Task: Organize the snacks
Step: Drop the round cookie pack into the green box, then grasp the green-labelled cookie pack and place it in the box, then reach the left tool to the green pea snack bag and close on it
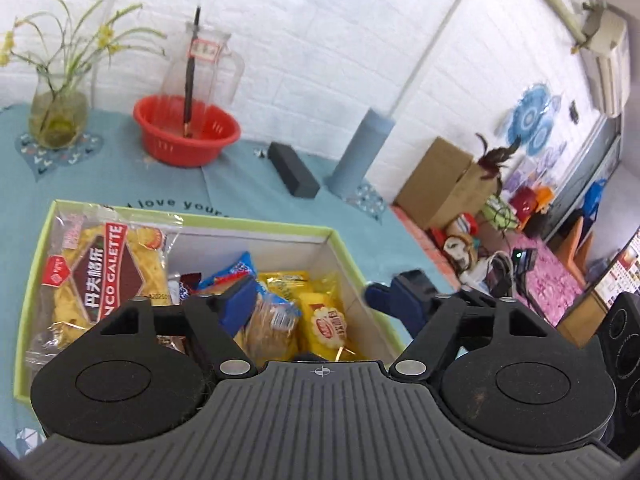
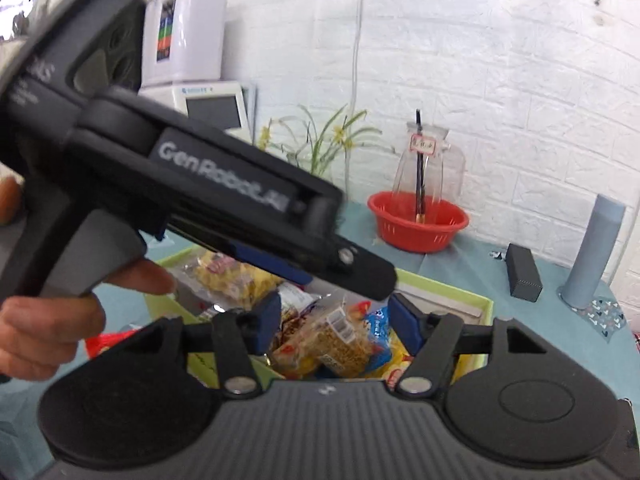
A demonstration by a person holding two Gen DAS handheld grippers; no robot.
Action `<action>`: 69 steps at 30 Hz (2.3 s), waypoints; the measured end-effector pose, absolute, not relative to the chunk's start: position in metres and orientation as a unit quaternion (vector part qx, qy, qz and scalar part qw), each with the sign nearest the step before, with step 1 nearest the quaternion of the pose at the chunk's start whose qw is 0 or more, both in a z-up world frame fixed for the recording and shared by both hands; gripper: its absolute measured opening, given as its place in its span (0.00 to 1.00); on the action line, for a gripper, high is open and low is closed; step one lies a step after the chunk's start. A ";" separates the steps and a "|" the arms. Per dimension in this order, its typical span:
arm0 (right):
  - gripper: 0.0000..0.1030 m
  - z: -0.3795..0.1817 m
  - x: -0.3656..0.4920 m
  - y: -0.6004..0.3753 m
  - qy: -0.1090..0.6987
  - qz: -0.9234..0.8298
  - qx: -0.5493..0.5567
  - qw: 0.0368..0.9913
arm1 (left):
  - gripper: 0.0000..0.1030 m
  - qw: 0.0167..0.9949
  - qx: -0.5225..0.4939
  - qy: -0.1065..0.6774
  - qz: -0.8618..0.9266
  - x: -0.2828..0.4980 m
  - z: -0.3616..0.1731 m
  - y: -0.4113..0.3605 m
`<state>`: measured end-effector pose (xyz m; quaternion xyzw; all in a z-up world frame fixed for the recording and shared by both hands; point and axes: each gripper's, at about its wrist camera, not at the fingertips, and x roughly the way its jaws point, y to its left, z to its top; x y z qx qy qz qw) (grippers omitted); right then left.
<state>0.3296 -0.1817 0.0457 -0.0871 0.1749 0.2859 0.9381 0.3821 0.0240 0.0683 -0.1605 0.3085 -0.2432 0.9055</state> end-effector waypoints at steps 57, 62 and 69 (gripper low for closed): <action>0.89 -0.018 0.259 -0.200 0.261 0.248 -0.071 0.930 | 0.67 0.892 -0.064 0.352 -0.276 0.301 0.021 -0.025; 0.89 -0.044 0.254 -0.208 0.304 0.232 -0.055 0.922 | 0.59 0.865 -0.031 0.417 -0.277 0.321 -0.013 -0.061; 0.89 -0.050 0.266 -0.206 0.323 0.240 -0.060 0.914 | 0.31 0.828 -0.039 0.460 -0.318 0.348 -0.032 -0.085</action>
